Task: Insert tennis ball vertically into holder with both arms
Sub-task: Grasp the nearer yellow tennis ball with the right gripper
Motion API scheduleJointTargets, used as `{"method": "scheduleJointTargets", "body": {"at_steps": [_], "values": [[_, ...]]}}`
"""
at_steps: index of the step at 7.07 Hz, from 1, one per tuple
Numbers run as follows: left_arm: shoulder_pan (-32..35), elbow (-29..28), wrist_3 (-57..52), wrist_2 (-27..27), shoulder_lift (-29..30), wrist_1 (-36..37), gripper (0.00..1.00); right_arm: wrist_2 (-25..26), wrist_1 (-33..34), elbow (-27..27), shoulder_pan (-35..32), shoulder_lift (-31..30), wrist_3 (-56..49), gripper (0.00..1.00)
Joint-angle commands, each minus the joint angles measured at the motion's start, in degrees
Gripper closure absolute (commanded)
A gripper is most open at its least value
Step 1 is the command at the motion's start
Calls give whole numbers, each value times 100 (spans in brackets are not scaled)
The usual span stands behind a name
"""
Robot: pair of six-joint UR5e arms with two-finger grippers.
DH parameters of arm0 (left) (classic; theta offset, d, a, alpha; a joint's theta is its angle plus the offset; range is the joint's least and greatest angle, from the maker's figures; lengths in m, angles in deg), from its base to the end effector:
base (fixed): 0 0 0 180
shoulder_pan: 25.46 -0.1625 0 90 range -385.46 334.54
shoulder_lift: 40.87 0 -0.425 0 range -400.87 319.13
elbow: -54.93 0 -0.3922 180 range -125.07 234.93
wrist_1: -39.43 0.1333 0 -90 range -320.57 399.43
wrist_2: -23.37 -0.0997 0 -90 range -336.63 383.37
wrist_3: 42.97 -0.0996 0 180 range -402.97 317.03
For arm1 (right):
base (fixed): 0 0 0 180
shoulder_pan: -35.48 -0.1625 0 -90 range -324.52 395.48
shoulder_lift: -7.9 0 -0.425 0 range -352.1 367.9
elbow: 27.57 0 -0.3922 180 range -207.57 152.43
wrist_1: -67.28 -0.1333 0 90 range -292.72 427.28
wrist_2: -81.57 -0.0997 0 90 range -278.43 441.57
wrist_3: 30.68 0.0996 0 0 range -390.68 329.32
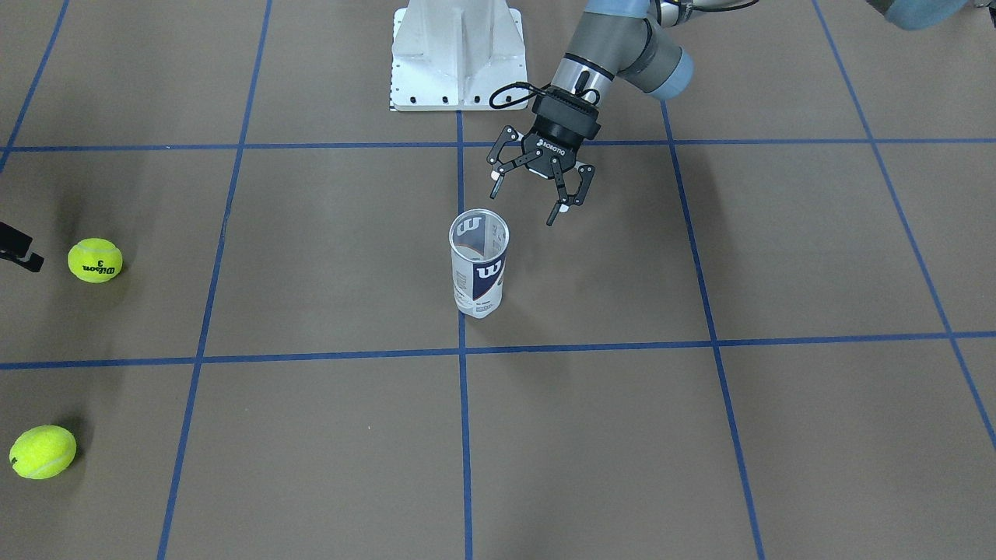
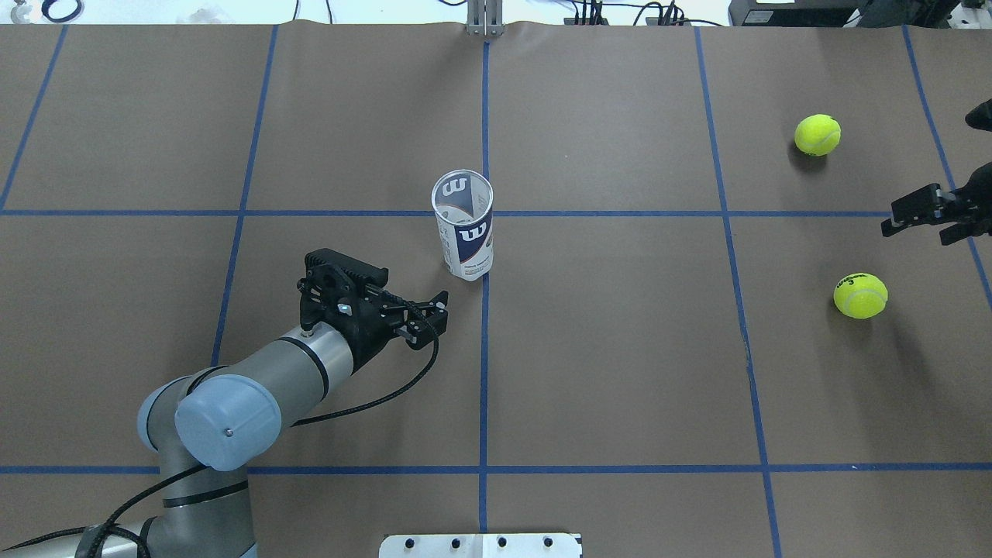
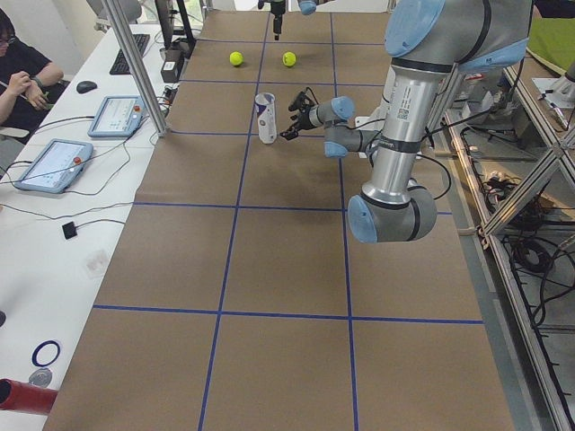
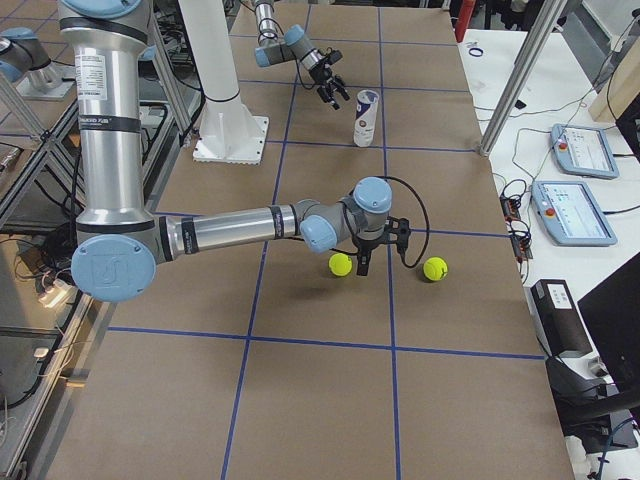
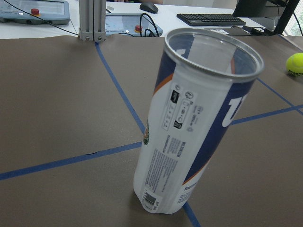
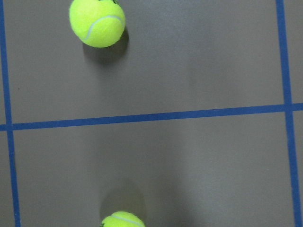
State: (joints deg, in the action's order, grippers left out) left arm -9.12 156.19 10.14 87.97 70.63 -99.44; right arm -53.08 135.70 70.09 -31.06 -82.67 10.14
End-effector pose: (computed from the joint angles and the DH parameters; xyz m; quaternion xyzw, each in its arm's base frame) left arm 0.5158 -0.3347 0.2602 0.4344 0.4955 -0.0097 0.7521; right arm -0.1435 -0.4898 0.5534 -0.0019 -0.4335 0.0423 0.9002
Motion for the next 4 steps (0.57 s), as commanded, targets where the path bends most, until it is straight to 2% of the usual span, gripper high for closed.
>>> {"method": "scheduleJointTargets", "body": {"at_steps": [1,4], "values": [[28,-18,-20,0,-5,-9,2,377,-197,-158,666,-57,137,0],[36,-62,-20,0,-5,-9,1,606,-189,-194,940,-180,-30,0]]}}
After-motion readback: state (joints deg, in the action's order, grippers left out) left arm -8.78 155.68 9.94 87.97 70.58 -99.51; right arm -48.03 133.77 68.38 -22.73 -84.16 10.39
